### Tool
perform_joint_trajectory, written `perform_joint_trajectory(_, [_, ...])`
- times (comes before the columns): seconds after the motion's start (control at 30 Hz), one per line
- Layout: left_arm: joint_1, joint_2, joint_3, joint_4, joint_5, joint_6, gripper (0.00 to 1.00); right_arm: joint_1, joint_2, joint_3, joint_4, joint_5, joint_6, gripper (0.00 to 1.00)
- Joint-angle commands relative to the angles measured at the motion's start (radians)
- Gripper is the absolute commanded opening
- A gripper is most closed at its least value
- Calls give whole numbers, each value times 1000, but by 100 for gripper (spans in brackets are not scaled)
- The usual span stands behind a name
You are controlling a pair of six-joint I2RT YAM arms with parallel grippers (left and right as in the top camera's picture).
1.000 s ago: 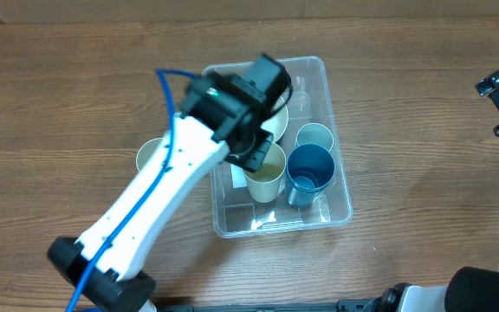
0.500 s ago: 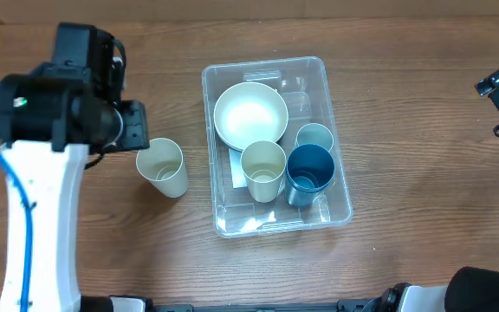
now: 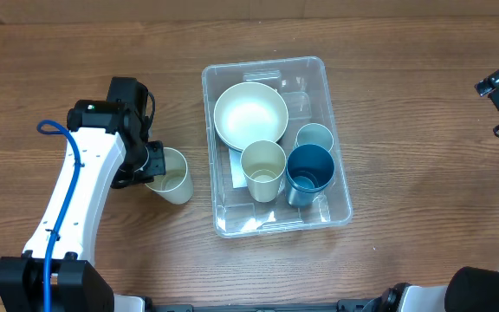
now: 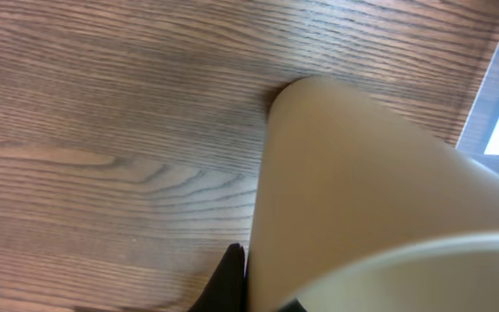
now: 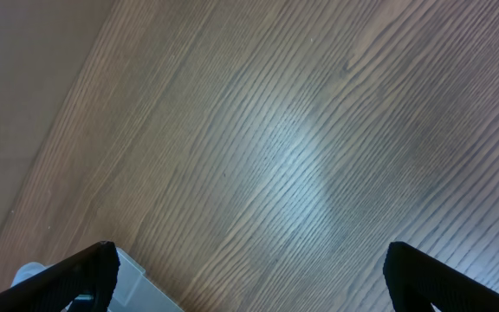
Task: Pack container
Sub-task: 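Stack the cream cup onto the cream cup in the container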
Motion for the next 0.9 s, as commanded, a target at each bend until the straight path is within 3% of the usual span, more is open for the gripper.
perform_joint_trajectory(0.0, [5, -8, 100, -59, -19, -9, 4, -2, -1, 7, 5, -1, 5, 100])
perform_joint_trajectory(0.1, [5, -8, 350, -210, -61, 8, 4, -2, -1, 7, 5, -1, 5, 100])
perform_joint_trajectory(0.2, [-11, -8, 619, -340, -13, 46, 4, -2, -1, 7, 5, -1, 5, 100])
perform_joint_trajectory(0.33, [-158, -31, 869, -385, 66, 70, 4, -2, -1, 7, 5, -1, 5, 100])
perform_joint_trajectory(0.57, [-425, -38, 843, -385, 45, 62, 4, -2, -1, 7, 5, -1, 5, 100])
perform_joint_trajectory(0.87, [-502, 1, 728, -347, 49, 63, 4, -2, -1, 7, 5, -1, 5, 100])
